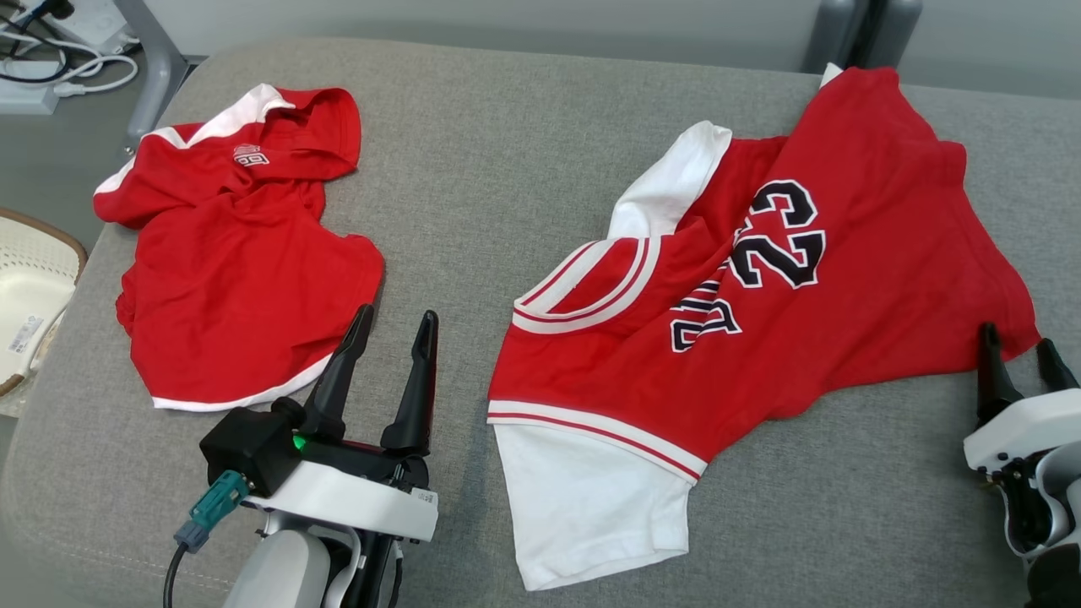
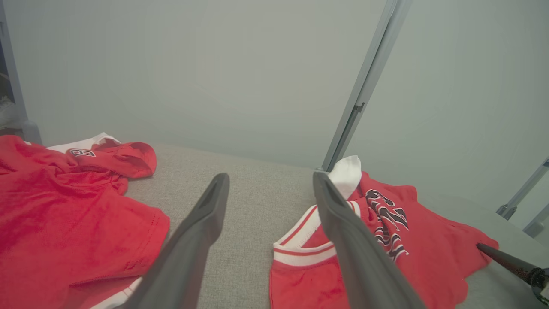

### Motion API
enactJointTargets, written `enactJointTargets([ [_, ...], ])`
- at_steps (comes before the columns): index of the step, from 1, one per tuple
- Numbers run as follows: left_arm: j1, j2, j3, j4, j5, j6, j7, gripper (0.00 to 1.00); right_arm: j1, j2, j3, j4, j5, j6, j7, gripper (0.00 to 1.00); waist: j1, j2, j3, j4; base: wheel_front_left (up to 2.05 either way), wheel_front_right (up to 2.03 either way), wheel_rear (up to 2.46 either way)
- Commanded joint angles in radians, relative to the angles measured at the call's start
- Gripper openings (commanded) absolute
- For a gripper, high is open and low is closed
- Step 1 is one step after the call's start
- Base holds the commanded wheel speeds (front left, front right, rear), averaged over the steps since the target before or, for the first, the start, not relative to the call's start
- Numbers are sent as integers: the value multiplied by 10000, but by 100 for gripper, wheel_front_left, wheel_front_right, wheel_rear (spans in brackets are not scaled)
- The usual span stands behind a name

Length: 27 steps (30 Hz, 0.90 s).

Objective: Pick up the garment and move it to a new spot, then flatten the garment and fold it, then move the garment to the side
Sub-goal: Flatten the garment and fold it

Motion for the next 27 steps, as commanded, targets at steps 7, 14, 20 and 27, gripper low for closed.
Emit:
enactJointTargets([
  [7,-96,30,22,33,-14,89,-30,100,-306,-144,721,54,592,1,-116,0,0,0,22,-62,0,0,0],
  [14,58,35,31,115,-53,50,-32,100,-10,-196,1204,-180,658,1,-263,0,0,0,-447,-704,0,0,0],
  [20,274,36,78,90,-99,82,-32,100,444,-295,1601,-391,531,-1,456,0,0,0,-889,-1543,0,0,0],
  [27,445,37,6,39,-304,135,-32,100,1095,-669,1006,-922,3,-1,1883,0,0,0,-1217,-2234,0,0,0],
])
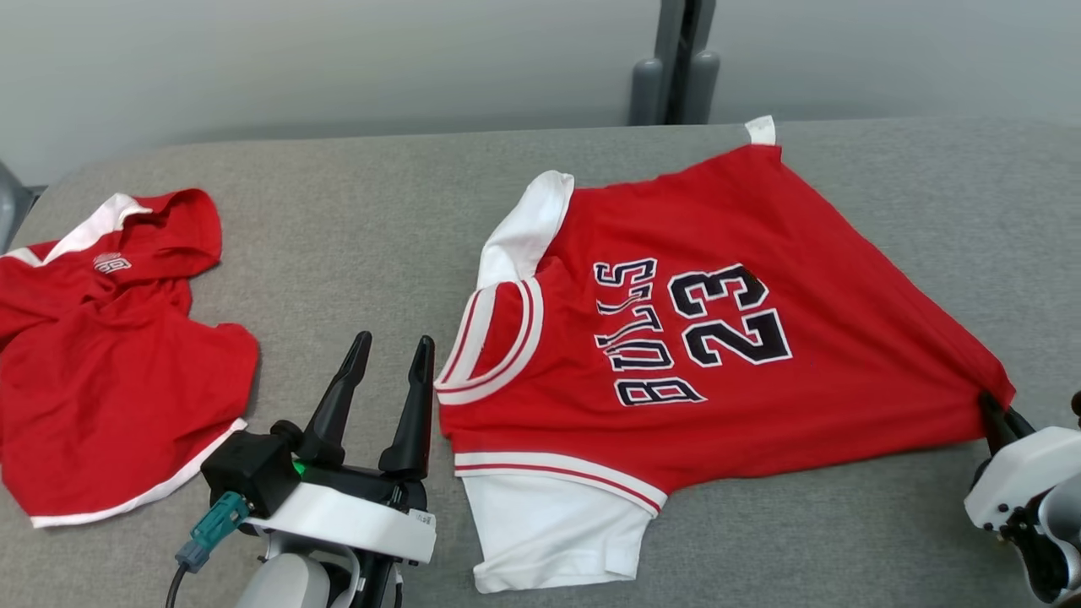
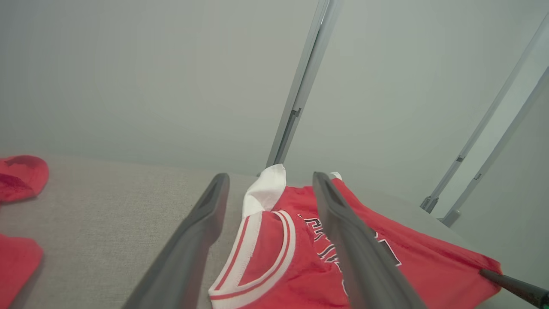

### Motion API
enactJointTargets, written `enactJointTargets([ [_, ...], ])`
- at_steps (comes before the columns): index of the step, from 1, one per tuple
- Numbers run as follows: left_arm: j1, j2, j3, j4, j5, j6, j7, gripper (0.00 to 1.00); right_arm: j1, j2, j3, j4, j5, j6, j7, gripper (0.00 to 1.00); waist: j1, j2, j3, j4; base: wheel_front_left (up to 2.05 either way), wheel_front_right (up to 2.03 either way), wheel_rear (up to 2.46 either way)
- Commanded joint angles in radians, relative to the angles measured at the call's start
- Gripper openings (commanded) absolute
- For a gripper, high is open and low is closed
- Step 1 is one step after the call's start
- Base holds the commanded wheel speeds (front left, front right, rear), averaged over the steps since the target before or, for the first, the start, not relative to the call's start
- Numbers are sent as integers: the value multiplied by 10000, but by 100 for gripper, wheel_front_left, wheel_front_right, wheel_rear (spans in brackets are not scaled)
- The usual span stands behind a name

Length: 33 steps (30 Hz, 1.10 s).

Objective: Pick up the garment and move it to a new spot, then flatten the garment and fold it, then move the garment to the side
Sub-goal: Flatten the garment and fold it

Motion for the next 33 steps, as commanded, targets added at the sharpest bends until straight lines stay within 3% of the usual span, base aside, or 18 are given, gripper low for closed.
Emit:
enactJointTargets([
  [1,46,45,-16,-38,-87,67,-32,100,193,-95,-204,-219,-218,-3,315,0,0,-1,-133,-150,0,0,0],
  [4,43,45,-66,-50,-128,107,-30,100,309,26,-604,-682,-527,-3,848,3,0,-1,-142,-152,0,0,0],
  [6,32,48,-78,-46,-156,78,-32,100,342,137,-807,-1030,-785,-3,1100,38,0,-1,-115,-76,0,0,0],
  [7,6,46,-81,-46,-162,78,-32,100,333,147,-886,-1214,-1042,-3,1150,50,0,-1,-76,-18,0,0,0],
  [8,-38,45,-88,-38,-163,80,-30,100,298,171,-934,-1413,-1309,-3,1160,100,0,-1,-40,56,0,0,0],
  [14,-143,45,-99,31,-174,104,-30,100,34,817,-1064,-2392,-2094,-3,886,100,0,-1,60,537,0,0,0],
  [19,7,43,11,92,-64,80,-32,100,193,1239,-919,-2475,-2443,-3,763,100,0,-1,14,635,0,0,0],
  [25,-48,45,6,96,-35,92,-32,100,325,1271,-579,-2011,-2768,-3,711,100,0,-1,-42,627,0,0,0],
  [33,94,43,265,40,43,81,-30,100,565,1396,-35,-2343,-2127,-3,-209,100,0,-1,-145,185,0,0,0],
])
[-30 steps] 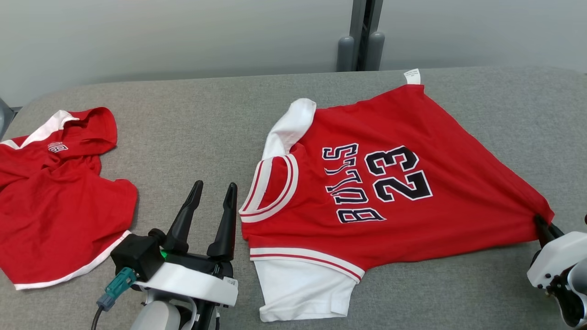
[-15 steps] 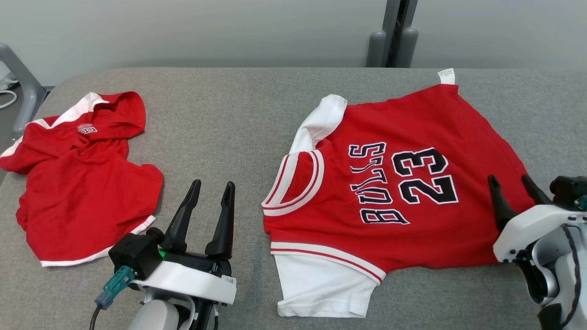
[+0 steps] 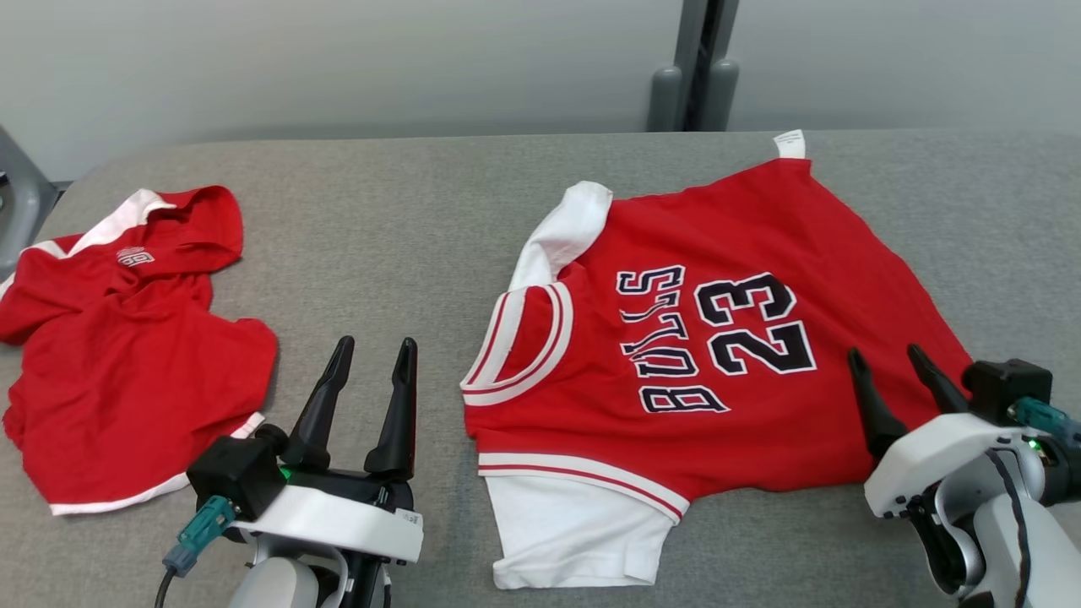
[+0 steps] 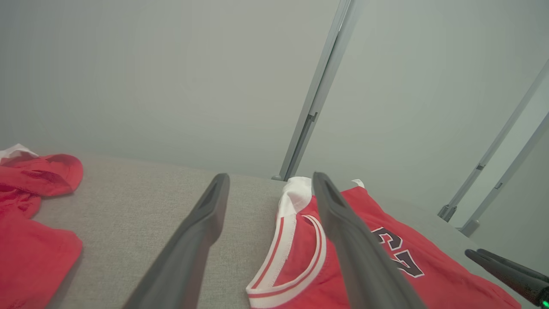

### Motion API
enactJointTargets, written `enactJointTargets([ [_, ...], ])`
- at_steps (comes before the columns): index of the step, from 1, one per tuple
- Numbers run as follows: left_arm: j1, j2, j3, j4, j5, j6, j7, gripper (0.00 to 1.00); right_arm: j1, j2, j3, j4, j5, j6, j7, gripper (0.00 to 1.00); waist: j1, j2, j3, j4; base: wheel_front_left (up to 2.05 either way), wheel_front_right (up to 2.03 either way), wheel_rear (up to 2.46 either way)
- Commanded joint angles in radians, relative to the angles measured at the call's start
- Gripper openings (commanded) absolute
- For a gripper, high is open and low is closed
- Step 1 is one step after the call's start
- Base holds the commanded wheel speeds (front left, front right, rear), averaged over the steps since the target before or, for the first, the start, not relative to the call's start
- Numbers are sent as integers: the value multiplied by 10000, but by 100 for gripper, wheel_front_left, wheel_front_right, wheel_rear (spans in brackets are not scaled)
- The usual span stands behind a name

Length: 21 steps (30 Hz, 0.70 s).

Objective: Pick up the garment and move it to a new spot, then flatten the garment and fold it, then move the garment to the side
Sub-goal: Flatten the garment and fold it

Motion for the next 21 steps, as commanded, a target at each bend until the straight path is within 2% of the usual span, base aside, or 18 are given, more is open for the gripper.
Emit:
enactJointTargets([
  [1,45,37,72,-35,48,-18,-30,100,233,-118,36,-142,153,-3,-211,100,0,0,-45,-146,0,0,0],
  [11,287,37,164,-67,-16,-72,-28,100,1410,-454,-117,-1333,883,-3,-1121,100,0,0,-172,-573,0,0,0],
  [21,171,38,-62,938,110,5,-30,100,1420,-185,-141,-1628,697,-3,-1239,100,0,0,-155,-693,0,0,0],
])
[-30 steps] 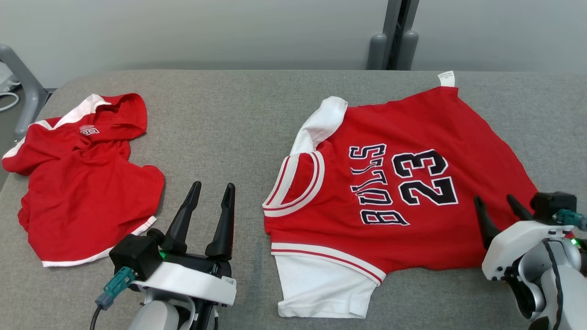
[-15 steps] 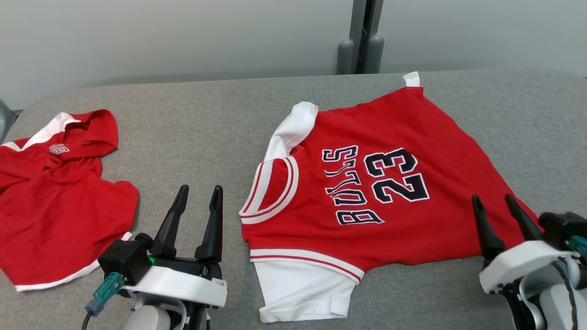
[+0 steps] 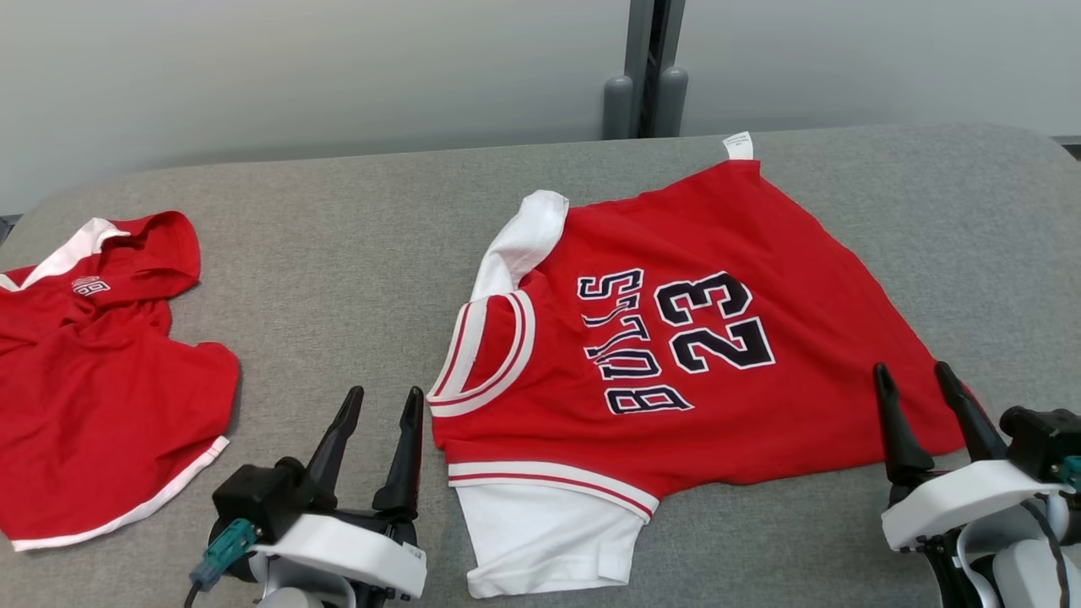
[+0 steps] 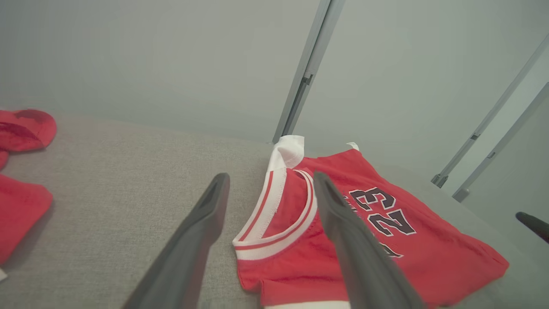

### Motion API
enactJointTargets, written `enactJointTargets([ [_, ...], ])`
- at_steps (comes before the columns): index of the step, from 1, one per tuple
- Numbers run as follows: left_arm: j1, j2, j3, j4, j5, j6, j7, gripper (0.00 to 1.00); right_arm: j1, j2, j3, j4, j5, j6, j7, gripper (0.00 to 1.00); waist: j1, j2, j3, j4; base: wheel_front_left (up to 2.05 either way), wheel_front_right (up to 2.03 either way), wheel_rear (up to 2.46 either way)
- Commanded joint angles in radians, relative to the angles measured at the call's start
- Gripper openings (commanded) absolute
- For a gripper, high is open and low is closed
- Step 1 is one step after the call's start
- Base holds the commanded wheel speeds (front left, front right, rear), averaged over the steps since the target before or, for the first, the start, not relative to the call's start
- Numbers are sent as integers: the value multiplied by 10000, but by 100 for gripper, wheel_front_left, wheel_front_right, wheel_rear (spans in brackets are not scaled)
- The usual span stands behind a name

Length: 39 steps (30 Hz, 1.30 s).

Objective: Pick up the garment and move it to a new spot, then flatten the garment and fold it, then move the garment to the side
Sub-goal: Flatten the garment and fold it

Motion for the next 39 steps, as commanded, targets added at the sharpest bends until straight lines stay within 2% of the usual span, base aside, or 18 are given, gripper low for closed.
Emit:
enactJointTargets([
  [1,-297,41,-34,233,94,64,-28,100,-95,-6,53,-43,-81,-3,-47,100,0,0,29,-91,0,0,0],
  [11,-2452,158,-63,2527,231,-105,-27,100,-531,188,368,-340,-206,-3,-97,100,0,0,789,-1211,0,0,0],
  [19,-4917,652,-234,4735,411,-311,520,100,-688,402,405,-380,-147,-3,-300,100,0,0,1558,-2282,0,0,0],
  [26,-6302,1016,-382,6242,727,-67,785,100,-831,552,537,-202,-115,-3,-470,100,0,0,1946,-2786,0,0,0],
  [31,-7041,1260,-525,7067,774,-246,1018,100,-947,653,657,-91,-146,-3,-562,100,0,0,2174,-3011,0,0,0],
  [32,-7152,1288,-577,7188,781,-292,1065,59,-979,676,659,-74,-143,-3,-594,100,0,0,2215,-3037,0,0,0],
  [34,-7437,1403,-647,7332,748,-393,1062,0,-1002,712,668,-55,-137,-3,-639,100,0,0,2304,-3083,0,0,0],
  [39,-8439,1821,-563,7318,353,-572,1052,0,-1099,817,687,77,-115,-3,-699,100,0,0,2561,-3153,0,0,0],
])
